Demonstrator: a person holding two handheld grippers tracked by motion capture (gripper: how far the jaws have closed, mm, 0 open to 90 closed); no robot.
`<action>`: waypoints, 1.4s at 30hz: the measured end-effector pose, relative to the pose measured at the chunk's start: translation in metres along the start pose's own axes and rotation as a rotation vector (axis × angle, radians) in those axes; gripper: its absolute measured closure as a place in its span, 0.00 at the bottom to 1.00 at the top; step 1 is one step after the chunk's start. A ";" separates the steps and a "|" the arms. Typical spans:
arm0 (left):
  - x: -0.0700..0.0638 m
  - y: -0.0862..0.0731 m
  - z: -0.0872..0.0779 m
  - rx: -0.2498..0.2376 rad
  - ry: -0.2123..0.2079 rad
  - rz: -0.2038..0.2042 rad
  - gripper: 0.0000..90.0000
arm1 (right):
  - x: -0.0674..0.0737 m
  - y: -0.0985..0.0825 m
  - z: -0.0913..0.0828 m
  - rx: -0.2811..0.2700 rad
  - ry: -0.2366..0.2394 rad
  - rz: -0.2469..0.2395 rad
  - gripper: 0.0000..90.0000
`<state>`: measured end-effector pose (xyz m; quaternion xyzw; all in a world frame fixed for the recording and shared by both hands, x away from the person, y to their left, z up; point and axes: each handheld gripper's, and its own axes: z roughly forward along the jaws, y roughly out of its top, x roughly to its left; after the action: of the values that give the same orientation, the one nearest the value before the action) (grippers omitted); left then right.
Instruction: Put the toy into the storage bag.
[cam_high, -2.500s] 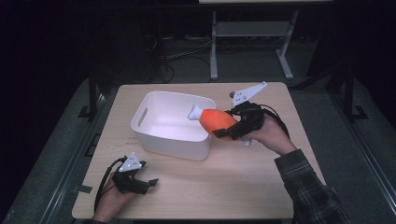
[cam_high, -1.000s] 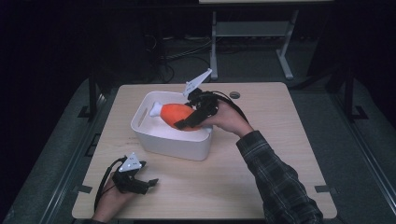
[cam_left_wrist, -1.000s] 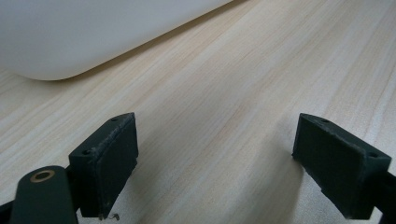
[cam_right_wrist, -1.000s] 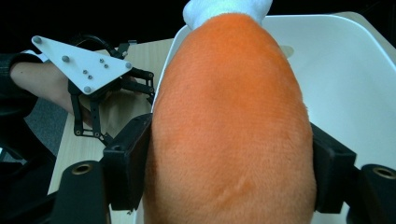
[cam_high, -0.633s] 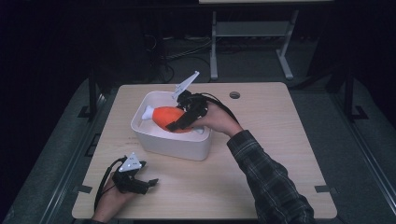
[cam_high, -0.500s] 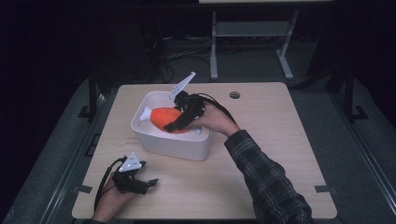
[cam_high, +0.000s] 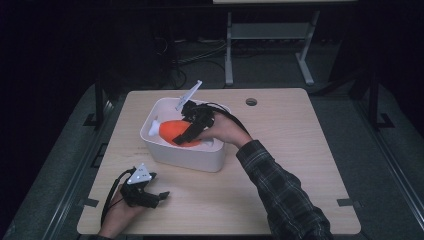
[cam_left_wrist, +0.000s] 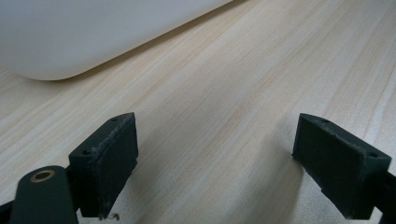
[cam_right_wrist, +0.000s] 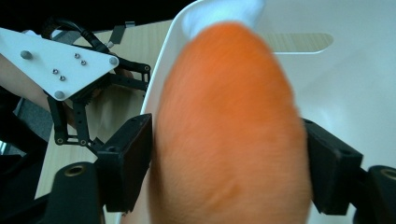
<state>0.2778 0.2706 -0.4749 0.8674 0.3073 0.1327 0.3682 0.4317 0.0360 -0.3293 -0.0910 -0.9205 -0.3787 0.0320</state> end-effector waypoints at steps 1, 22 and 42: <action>0.000 0.000 0.000 0.001 0.000 0.001 0.15 | 0.000 0.000 -0.001 -0.004 0.002 0.004 0.27; 0.000 0.000 0.000 0.000 0.000 0.000 0.15 | -0.004 -0.024 -0.046 -0.089 -0.047 0.048 0.27; 0.000 0.000 0.000 0.001 0.001 0.002 0.15 | 0.010 -0.075 -0.105 -0.190 -0.164 0.098 0.20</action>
<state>0.2777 0.2707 -0.4747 0.8679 0.3066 0.1332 0.3674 0.4060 -0.0890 -0.3049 -0.1693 -0.8743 -0.4537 -0.0335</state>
